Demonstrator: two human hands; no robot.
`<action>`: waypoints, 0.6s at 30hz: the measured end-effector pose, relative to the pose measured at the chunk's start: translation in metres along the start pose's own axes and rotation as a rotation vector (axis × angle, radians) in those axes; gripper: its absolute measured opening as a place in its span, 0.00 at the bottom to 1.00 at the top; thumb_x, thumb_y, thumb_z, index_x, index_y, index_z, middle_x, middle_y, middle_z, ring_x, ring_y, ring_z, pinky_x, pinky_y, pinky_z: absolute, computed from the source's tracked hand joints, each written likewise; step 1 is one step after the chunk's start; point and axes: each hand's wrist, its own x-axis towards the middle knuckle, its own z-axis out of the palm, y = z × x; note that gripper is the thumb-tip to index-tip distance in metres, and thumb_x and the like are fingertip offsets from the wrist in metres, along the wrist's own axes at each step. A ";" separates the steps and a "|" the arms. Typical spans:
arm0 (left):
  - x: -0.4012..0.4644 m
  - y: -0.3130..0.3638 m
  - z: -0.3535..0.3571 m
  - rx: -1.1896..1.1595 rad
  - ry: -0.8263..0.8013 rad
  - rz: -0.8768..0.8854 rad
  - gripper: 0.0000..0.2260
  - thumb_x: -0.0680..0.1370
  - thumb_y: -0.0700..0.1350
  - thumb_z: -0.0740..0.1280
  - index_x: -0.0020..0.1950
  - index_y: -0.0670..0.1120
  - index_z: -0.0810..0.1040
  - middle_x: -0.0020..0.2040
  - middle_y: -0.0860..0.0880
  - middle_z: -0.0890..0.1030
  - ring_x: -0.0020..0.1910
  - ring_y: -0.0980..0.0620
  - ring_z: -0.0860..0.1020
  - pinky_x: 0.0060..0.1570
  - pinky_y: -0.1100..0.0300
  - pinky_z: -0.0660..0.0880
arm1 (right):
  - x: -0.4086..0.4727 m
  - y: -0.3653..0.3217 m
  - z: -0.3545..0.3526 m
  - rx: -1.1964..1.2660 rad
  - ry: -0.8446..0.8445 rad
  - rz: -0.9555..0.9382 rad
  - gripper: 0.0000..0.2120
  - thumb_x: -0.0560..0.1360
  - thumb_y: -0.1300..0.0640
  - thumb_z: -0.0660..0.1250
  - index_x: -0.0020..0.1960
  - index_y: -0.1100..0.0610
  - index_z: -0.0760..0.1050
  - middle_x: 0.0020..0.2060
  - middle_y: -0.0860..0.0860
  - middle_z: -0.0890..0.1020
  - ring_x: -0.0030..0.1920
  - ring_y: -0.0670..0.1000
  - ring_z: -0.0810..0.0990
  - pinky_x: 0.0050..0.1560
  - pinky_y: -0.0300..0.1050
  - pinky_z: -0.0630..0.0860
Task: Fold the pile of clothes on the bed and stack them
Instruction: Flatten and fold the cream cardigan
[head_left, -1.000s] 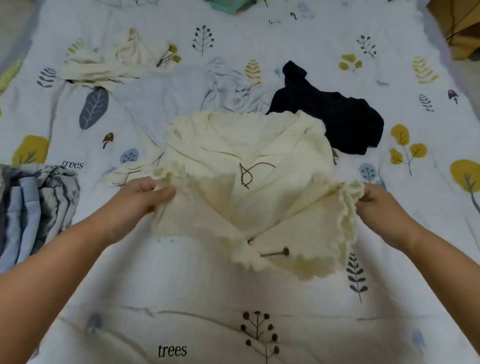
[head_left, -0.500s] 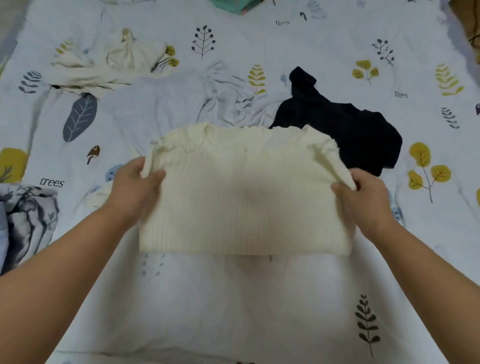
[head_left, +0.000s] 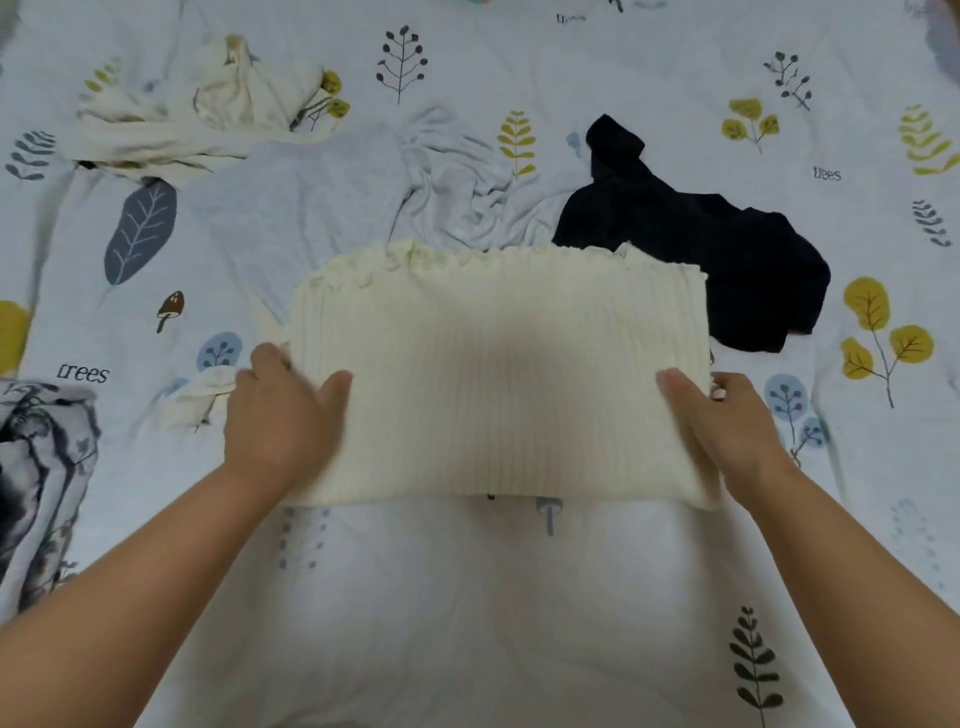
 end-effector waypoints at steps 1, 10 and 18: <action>-0.004 -0.003 0.002 -0.002 -0.059 -0.051 0.32 0.74 0.57 0.66 0.68 0.37 0.61 0.64 0.35 0.71 0.62 0.35 0.70 0.60 0.45 0.66 | -0.001 0.001 0.000 0.003 -0.015 0.006 0.29 0.72 0.40 0.65 0.65 0.58 0.66 0.52 0.51 0.75 0.53 0.55 0.75 0.53 0.51 0.71; -0.025 -0.009 -0.025 -0.445 -0.073 0.035 0.08 0.78 0.46 0.62 0.56 0.47 0.70 0.49 0.50 0.75 0.46 0.50 0.72 0.46 0.58 0.67 | -0.044 -0.014 -0.017 0.181 0.020 -0.154 0.04 0.76 0.52 0.65 0.44 0.49 0.71 0.40 0.45 0.78 0.40 0.44 0.77 0.35 0.40 0.69; -0.108 -0.099 -0.045 -0.276 -0.203 -0.049 0.05 0.76 0.42 0.67 0.42 0.51 0.74 0.40 0.50 0.80 0.37 0.53 0.75 0.35 0.57 0.68 | -0.117 0.064 -0.022 -0.150 -0.054 0.046 0.11 0.74 0.51 0.68 0.53 0.56 0.73 0.35 0.45 0.76 0.41 0.53 0.77 0.45 0.47 0.70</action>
